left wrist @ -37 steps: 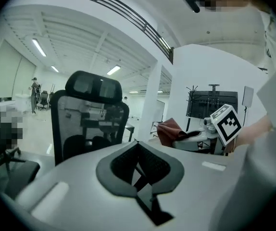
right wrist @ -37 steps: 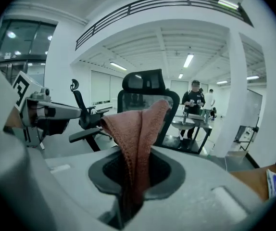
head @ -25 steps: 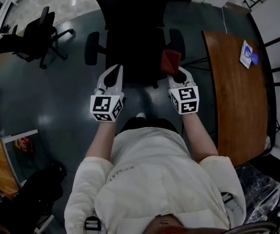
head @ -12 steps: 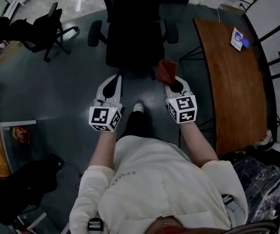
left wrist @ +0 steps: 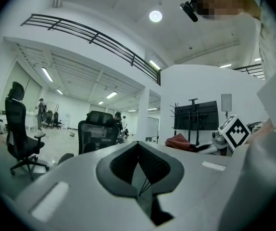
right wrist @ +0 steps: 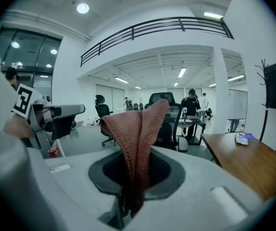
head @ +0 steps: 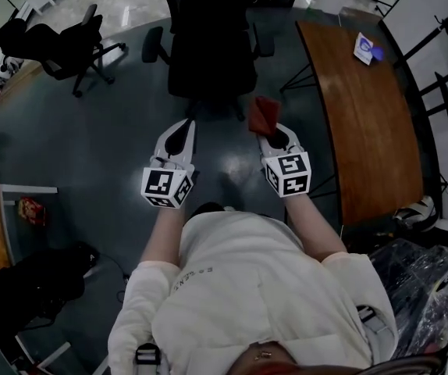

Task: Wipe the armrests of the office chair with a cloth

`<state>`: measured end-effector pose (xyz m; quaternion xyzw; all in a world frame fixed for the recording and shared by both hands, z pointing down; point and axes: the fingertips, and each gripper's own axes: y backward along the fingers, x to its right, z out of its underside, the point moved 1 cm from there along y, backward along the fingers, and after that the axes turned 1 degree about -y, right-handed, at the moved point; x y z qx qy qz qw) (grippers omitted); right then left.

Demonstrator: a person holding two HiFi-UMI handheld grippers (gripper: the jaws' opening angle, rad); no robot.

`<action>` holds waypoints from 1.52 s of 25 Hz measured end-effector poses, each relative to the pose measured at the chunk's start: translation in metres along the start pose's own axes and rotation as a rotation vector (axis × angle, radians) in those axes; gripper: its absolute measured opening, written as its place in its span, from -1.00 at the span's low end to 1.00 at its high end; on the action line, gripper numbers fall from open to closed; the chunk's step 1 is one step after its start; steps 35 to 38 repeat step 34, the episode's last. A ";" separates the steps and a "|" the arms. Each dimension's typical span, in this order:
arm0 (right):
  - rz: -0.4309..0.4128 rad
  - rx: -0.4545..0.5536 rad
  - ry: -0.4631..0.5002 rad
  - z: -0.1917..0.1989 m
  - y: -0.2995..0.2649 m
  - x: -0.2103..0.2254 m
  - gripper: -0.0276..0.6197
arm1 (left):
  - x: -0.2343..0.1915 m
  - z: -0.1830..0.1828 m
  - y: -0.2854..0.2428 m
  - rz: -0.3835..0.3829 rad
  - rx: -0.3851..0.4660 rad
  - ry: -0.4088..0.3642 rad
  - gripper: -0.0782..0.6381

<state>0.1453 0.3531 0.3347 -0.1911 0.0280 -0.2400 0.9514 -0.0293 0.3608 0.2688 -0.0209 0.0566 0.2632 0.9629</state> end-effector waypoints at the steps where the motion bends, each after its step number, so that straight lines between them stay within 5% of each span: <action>1: 0.002 0.003 0.002 0.001 0.004 -0.003 -0.77 | 0.002 0.000 0.003 0.007 0.001 -0.001 -0.73; 38: 0.039 -0.014 -0.047 -0.009 0.007 -0.047 -0.77 | -0.025 -0.001 0.044 0.036 -0.026 0.025 -0.73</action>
